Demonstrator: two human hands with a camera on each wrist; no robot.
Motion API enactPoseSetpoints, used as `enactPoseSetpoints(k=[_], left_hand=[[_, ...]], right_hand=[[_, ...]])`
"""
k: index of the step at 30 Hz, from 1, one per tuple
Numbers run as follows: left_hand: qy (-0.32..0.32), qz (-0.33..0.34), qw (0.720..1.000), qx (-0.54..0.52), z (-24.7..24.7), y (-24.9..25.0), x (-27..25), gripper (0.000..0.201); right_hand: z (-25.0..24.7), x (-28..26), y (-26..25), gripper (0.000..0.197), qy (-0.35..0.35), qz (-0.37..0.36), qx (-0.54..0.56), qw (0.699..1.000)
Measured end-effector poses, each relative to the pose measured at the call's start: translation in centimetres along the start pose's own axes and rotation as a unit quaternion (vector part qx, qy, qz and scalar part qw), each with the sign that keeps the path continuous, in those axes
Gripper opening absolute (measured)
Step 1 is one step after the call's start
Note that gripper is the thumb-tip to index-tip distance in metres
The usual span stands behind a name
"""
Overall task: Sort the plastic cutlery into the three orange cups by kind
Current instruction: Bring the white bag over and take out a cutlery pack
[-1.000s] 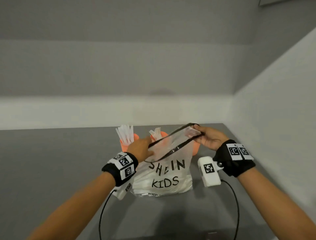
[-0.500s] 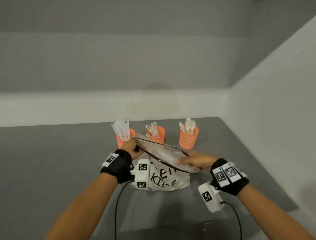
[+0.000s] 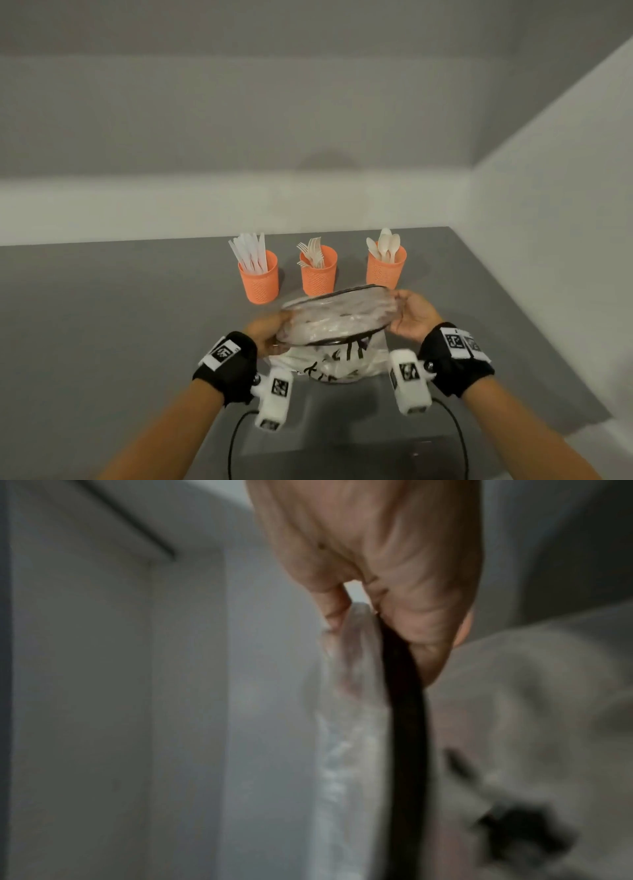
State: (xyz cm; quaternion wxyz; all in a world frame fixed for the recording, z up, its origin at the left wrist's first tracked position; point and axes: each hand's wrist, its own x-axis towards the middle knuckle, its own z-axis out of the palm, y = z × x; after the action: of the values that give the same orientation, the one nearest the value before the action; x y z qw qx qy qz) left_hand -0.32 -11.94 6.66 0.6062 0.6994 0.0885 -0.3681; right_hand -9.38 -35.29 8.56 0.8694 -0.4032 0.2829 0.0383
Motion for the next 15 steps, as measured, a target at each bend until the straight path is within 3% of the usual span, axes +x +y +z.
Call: enactPoseSetpoints(k=[2,3,5,7,9,11,13,14,15], left_hand=[[-0.017,-0.037,0.984,-0.171,-0.8,0.8,-0.2,0.015],[-0.028,-0.033,0.978,-0.205,-0.8,1.1,0.0,0.017],[-0.028,-0.022,0.977,-0.212,-0.5,1.2,0.6,0.016],[0.003,-0.021,0.982,-0.190,-0.2,0.4,1.5,0.018],[-0.028,-0.039,0.975,-0.217,0.0,-0.8,1.6,0.026],[-0.030,-0.024,0.989,-0.140,-0.6,-1.5,2.2,0.030],[-0.056,0.010,0.998,0.031,-1.1,-2.1,2.7,0.060],[-0.084,0.016,0.989,0.117,-1.2,-2.3,2.6,0.066],[-0.128,0.033,0.976,0.170,-1.1,-2.5,2.3,0.050]], right_hand=[[-0.8,0.1,2.2,0.025,0.006,0.021,-0.170,0.985],[-0.9,-0.2,3.2,0.032,0.010,0.030,-0.291,0.956],[-1.4,0.1,4.8,0.044,0.000,0.032,-0.450,0.892],[-1.5,-0.2,5.2,0.048,-0.025,0.032,-0.477,0.878],[-2.2,-0.4,4.5,0.044,-0.056,0.051,-0.378,0.923],[-3.3,-0.4,3.7,0.056,-0.083,0.051,-0.188,0.977],[-4.1,-0.6,2.9,0.061,-0.117,0.028,-0.037,0.992],[-4.3,-0.4,2.7,0.061,-0.120,0.023,0.010,0.992],[-3.9,-0.6,2.6,0.060,-0.123,0.020,0.048,0.991]])
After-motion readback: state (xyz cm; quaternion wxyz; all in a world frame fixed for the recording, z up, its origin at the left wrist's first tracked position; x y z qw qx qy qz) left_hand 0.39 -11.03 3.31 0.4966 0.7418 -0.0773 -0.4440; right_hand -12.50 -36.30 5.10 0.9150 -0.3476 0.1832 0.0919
